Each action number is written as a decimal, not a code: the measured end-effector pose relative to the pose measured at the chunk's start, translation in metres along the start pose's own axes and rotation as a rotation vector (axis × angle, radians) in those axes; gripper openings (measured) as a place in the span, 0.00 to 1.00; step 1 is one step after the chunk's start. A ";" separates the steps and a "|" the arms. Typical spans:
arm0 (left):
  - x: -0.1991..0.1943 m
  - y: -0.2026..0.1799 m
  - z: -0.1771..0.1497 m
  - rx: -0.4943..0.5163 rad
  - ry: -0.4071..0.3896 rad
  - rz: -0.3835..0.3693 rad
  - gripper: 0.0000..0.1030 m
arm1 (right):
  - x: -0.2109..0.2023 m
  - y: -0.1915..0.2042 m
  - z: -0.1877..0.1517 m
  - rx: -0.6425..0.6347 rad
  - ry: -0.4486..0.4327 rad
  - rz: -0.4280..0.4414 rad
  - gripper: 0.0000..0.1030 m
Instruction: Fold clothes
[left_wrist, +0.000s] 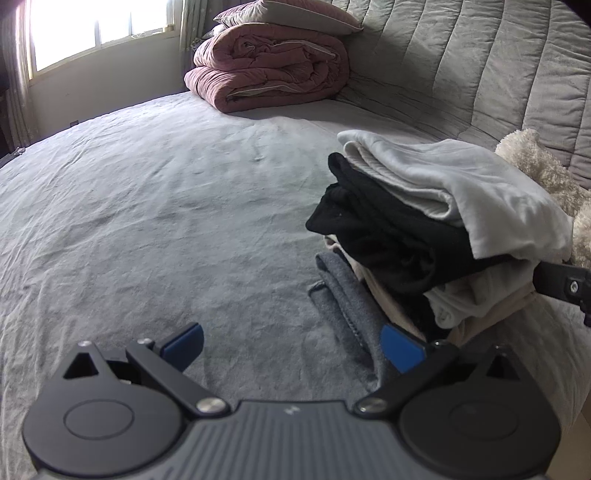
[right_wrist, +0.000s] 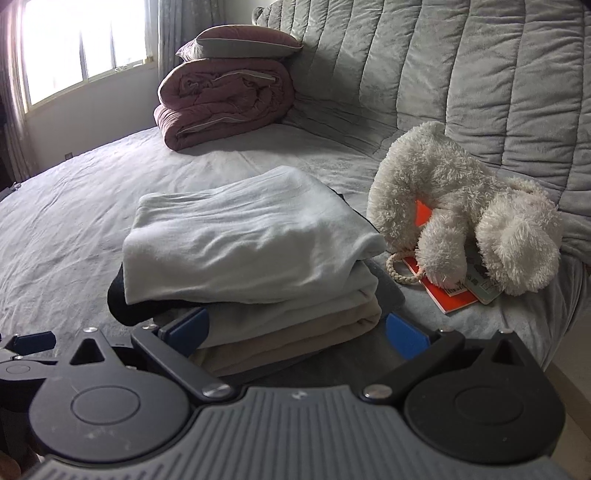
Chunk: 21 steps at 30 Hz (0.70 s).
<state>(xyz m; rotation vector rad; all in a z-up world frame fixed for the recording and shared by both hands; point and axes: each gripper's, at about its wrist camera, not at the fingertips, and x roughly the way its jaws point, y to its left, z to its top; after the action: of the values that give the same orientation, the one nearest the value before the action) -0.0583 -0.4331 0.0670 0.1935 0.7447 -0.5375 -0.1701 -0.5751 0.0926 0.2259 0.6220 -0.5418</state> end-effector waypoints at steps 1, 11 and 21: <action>-0.001 0.000 0.000 -0.003 -0.003 -0.006 0.99 | 0.000 0.001 0.000 -0.001 0.001 -0.011 1.00; -0.004 -0.003 0.001 0.018 -0.039 0.044 0.99 | 0.008 0.008 -0.002 -0.081 0.020 -0.182 1.00; -0.006 -0.014 0.003 0.054 -0.062 0.068 0.99 | 0.008 0.010 -0.002 -0.085 0.018 -0.172 1.00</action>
<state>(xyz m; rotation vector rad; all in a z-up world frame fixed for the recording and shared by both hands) -0.0678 -0.4438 0.0731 0.2502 0.6620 -0.4968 -0.1601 -0.5689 0.0872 0.0971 0.6841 -0.6781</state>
